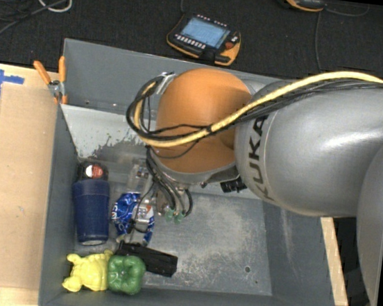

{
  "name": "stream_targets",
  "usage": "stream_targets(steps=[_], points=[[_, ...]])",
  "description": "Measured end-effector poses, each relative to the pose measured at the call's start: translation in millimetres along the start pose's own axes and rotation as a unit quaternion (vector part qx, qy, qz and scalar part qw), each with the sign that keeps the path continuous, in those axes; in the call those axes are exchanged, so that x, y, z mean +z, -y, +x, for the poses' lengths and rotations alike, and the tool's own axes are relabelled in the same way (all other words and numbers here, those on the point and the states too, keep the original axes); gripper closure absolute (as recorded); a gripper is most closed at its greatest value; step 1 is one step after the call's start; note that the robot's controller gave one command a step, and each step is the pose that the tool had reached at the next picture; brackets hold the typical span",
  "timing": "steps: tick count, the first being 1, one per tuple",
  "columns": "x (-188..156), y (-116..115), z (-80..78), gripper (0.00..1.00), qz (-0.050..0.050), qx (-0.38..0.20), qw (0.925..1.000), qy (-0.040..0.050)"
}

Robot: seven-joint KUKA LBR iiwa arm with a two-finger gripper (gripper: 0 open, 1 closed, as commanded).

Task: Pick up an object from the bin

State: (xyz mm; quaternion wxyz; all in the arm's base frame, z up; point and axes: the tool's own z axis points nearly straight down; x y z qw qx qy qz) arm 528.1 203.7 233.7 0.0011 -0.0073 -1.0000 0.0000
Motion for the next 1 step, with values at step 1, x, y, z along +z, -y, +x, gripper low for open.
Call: stream_targets(steps=[1], points=[[0.0,0.0,0.0,0.00,0.000,0.000,1.0000,0.0000]])
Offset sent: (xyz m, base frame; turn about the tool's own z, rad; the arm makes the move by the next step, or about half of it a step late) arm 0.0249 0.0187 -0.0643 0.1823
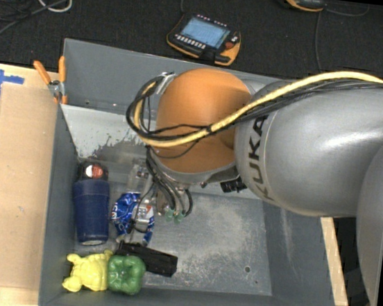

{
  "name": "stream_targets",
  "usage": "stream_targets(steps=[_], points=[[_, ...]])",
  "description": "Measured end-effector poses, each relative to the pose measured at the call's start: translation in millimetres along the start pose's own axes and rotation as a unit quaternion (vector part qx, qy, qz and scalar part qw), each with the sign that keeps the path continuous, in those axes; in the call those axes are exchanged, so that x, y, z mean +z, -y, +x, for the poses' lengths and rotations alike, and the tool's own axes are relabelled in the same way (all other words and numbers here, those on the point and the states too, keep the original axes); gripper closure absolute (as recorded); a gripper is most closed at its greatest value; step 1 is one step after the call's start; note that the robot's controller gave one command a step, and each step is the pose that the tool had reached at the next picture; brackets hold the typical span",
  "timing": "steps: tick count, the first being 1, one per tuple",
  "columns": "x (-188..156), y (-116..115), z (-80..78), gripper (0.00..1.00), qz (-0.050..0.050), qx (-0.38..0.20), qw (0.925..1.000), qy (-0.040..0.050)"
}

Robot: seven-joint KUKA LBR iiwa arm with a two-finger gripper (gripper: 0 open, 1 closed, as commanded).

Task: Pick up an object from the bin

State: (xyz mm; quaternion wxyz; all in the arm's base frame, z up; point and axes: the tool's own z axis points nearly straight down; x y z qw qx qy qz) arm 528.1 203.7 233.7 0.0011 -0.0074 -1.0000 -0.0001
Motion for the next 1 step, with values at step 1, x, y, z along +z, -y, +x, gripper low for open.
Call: stream_targets(steps=[1], points=[[56.6,-17.1,-22.7,0.00,-0.001,0.080,0.9968,0.0004]])
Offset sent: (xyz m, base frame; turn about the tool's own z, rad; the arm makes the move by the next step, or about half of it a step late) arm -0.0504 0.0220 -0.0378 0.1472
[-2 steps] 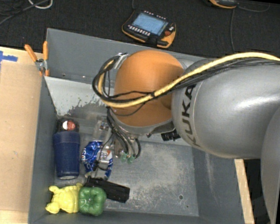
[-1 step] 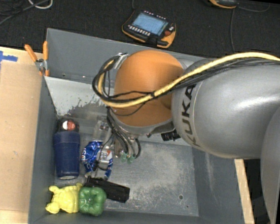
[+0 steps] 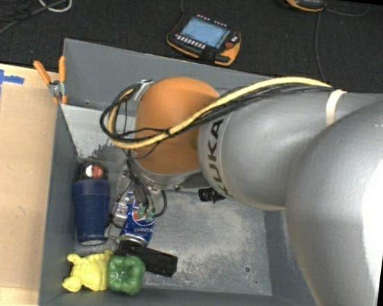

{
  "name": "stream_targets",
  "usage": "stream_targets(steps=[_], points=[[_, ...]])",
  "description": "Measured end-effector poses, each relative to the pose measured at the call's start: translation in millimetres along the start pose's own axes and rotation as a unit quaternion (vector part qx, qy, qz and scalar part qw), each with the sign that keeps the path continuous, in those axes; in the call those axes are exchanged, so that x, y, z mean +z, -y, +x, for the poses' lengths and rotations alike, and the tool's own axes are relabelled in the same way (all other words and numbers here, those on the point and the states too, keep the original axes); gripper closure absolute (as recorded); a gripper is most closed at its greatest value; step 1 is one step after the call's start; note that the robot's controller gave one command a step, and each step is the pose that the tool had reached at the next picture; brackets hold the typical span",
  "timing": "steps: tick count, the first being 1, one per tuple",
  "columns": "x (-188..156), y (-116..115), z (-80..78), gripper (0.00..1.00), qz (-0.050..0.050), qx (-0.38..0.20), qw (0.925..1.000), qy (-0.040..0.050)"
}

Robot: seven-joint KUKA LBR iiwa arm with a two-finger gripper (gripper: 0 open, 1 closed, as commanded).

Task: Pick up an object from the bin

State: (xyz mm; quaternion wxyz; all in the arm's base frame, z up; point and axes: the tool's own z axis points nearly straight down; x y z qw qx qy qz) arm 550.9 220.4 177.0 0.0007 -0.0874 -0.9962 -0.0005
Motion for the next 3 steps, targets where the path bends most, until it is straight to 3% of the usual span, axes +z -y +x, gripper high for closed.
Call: stream_targets(steps=[1,2,3], points=[[-19,7,75.5,0.00,0.001,-0.009,1.0000,-0.0021],[70,42,21.9,0.00,0.004,-0.018,0.9998,-0.0060],[-12,14,61.8,0.00,-0.005,-0.024,0.9997,0.0037]])
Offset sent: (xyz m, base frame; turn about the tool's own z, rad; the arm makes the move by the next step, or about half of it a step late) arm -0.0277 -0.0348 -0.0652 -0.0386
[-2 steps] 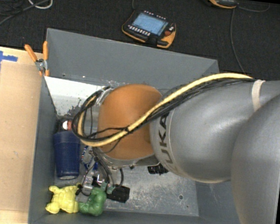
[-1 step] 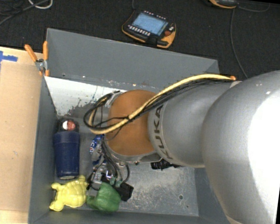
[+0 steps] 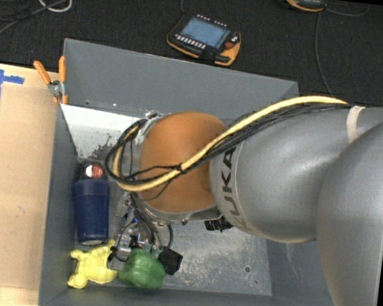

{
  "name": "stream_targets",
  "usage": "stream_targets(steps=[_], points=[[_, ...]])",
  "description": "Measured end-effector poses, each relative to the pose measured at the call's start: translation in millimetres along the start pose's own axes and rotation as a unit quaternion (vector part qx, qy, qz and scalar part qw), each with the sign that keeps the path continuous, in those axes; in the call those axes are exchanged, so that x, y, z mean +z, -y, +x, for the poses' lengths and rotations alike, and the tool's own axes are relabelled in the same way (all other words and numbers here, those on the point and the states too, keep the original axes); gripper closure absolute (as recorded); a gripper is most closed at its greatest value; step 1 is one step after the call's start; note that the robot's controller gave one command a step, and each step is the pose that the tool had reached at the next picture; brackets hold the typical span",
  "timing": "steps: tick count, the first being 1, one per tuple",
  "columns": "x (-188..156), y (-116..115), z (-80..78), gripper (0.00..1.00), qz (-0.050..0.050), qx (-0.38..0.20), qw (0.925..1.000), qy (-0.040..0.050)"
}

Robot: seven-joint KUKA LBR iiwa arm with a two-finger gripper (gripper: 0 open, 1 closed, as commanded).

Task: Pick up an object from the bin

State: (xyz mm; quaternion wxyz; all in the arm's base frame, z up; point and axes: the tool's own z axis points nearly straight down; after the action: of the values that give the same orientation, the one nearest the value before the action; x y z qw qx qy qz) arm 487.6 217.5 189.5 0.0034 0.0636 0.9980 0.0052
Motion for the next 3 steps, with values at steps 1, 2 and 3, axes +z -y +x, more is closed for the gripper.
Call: stream_targets(steps=[1,2,3], points=[[99,6,-1.2,0.00,0.008,-0.041,0.9991,-0.0096],[63,-14,-9.5,1.00,0.002,-0.136,0.9907,-0.0031],[63,-14,-11.1,1.00,0.001,-0.134,0.9910,-0.0014]])
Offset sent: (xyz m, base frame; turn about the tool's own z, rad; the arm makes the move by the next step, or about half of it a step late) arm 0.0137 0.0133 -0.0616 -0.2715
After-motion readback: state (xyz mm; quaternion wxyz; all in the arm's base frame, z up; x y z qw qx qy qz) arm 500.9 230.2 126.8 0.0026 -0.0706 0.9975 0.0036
